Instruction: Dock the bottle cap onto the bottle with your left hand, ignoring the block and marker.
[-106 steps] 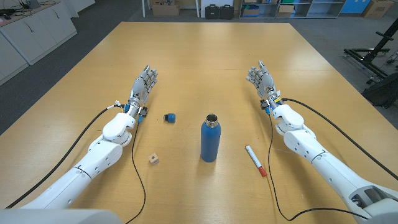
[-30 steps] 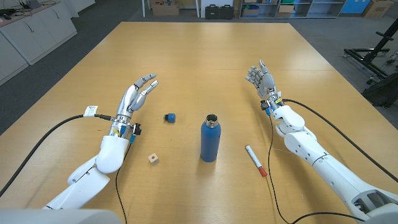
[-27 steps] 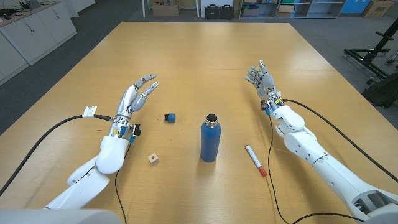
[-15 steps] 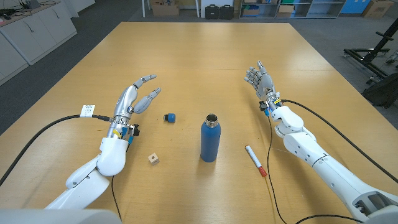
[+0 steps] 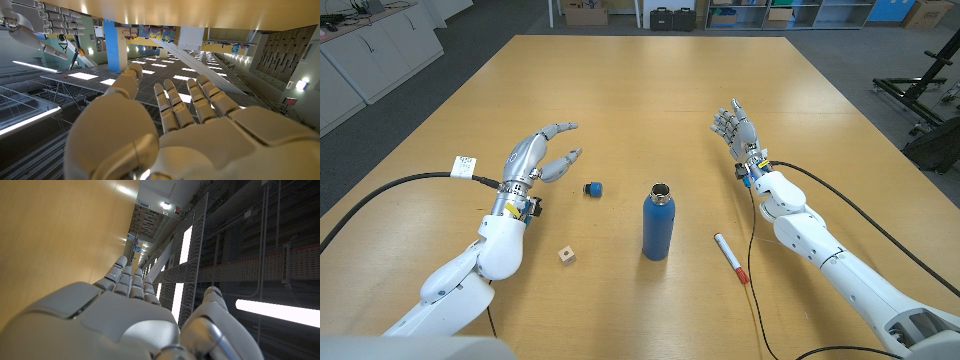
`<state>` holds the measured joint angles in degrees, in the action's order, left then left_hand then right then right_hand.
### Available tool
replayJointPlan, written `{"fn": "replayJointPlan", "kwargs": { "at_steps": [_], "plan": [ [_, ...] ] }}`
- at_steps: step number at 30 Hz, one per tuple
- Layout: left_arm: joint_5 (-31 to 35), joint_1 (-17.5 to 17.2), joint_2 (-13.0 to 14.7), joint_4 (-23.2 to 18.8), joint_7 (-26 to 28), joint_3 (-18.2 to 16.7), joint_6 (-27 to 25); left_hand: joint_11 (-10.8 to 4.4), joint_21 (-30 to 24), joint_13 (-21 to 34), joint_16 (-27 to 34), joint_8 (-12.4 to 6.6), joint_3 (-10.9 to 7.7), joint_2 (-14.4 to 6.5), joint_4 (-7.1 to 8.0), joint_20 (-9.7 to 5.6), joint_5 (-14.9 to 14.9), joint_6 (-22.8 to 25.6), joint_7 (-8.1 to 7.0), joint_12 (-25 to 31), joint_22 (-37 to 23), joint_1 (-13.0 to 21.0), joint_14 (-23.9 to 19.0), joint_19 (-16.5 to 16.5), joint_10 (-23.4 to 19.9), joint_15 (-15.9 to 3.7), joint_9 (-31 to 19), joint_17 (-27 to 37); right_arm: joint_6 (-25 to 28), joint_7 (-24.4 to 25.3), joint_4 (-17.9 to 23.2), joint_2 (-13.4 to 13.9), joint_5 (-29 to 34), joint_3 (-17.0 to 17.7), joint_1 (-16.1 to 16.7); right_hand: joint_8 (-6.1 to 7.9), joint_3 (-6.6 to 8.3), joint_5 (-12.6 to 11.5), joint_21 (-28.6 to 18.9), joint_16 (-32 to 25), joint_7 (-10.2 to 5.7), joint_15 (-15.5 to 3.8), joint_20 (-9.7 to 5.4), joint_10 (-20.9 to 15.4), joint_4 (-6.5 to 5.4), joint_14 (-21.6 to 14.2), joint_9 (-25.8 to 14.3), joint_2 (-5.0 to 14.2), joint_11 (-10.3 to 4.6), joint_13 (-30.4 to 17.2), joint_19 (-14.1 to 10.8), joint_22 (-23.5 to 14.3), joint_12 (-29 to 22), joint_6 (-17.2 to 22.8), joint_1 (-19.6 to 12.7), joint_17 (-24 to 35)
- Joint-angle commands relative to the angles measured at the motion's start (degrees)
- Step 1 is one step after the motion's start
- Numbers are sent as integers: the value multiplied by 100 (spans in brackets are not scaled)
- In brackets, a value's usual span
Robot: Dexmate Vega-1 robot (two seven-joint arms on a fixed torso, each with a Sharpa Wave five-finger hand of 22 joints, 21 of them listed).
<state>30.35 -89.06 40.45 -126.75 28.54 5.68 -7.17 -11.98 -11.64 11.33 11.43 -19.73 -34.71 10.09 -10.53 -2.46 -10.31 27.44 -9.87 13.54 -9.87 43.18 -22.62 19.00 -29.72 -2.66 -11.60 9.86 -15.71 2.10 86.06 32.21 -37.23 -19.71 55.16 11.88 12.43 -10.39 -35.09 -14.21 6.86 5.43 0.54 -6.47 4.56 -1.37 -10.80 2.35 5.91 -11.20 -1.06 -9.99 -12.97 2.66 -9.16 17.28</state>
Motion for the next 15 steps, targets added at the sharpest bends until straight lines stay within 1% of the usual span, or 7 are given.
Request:
{"fn": "replayJointPlan", "kwargs": {
  "at_steps": [1, 6, 10, 15],
  "plan": [
    [462, -55, 185, -405, -257, 126, -821, -9, 5, 28, -20, -25, 47, 60, -16, -72, 6, -7, -53, -41, -12, 23, -56, 66, -65, -920, -10, 21, -35, 1, -54, -33, -15, 0, 3, 1, 5, -6, -3, -11, 139, 26, 36, -61, 23, -20, -20, 26, -16, 6, 5, -32, -16, 52, -17, 20],
    [611, -42, 328, -534, -445, 184, -1094, -17, 8, 30, -22, -32, 50, 27, -26, -58, 11, 3, -76, -51, -12, 104, -73, 75, -77, -946, -11, 21, -22, -2, -68, -40, -34, 2, 3, 1, 4, -6, 2, -11, 139, 17, 34, -55, 24, -23, -20, 27, -16, 6, 5, -33, -13, 56, -18, 20],
    [635, 6, 528, -647, -798, 184, -1307, -19, 15, 32, -22, -42, 50, -1, -25, -52, 14, 27, -74, -56, -12, 167, -86, 71, -93, -950, -12, 21, -25, -19, -98, -51, -50, 1, -8, 2, 3, -5, 7, -11, 145, 16, 35, -57, 26, -25, -20, 29, -13, 7, 1, -33, -12, 64, -19, 19],
    [736, 90, 789, -785, -1230, 238, -1601, -19, 21, 33, -28, -44, 76, 14, -19, -55, 22, 29, -106, -57, -12, 177, -83, 63, -112, -937, -12, 21, -33, -45, -123, -52, -59, 1, -21, 0, 2, -5, 14, -9, 131, 11, 35, -62, 27, -23, -21, 32, -8, 8, -2, -33, -12, 65, -20, 18]
  ]
}}
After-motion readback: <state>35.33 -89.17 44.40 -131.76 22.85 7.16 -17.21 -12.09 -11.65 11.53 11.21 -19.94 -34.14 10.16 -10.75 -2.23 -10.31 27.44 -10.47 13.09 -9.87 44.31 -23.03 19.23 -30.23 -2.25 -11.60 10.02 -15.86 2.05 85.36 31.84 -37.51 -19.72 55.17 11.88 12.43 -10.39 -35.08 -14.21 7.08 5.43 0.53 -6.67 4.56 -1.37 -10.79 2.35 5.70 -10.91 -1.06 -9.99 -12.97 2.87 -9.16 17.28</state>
